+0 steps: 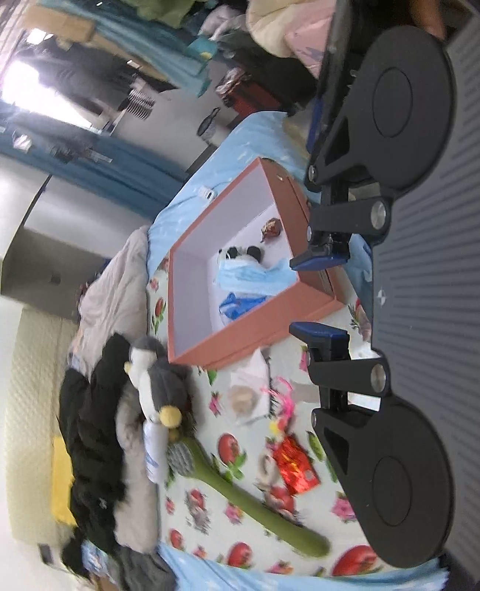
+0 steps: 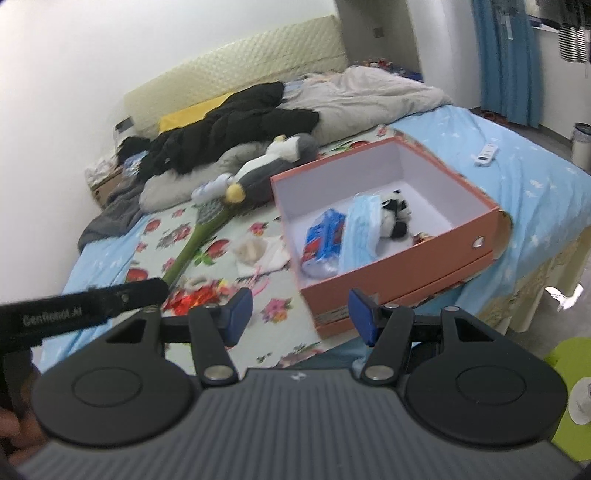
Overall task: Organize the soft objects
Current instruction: 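Withdraw both tools from the box back over the bed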
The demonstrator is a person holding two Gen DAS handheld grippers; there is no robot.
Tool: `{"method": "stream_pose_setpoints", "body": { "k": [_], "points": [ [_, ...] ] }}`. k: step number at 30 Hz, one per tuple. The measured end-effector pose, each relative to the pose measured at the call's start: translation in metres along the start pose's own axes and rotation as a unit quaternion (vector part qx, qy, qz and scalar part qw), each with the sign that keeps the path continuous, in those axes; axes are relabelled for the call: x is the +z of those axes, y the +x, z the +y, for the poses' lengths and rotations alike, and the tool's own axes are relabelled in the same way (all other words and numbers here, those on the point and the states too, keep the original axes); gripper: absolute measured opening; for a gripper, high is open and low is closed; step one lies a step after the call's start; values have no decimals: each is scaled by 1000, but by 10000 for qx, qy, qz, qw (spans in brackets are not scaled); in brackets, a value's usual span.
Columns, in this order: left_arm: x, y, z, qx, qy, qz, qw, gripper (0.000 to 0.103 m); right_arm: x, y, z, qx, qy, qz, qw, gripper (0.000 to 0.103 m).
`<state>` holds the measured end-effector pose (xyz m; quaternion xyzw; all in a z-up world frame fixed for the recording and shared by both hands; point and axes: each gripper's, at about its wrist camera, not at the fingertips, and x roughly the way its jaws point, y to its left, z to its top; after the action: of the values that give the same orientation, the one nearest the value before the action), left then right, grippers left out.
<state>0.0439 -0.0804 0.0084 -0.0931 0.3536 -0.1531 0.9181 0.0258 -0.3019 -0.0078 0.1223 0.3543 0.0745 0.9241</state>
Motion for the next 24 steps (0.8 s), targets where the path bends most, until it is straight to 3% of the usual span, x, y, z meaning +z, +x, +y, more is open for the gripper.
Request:
{"method": "stream_pose_setpoints", "body": {
  "k": [24],
  "points": [
    [-47,-53,98,965,-807,-155,9919,35,-35,38,99,1015,-1061,585,9874,60]
  ]
}}
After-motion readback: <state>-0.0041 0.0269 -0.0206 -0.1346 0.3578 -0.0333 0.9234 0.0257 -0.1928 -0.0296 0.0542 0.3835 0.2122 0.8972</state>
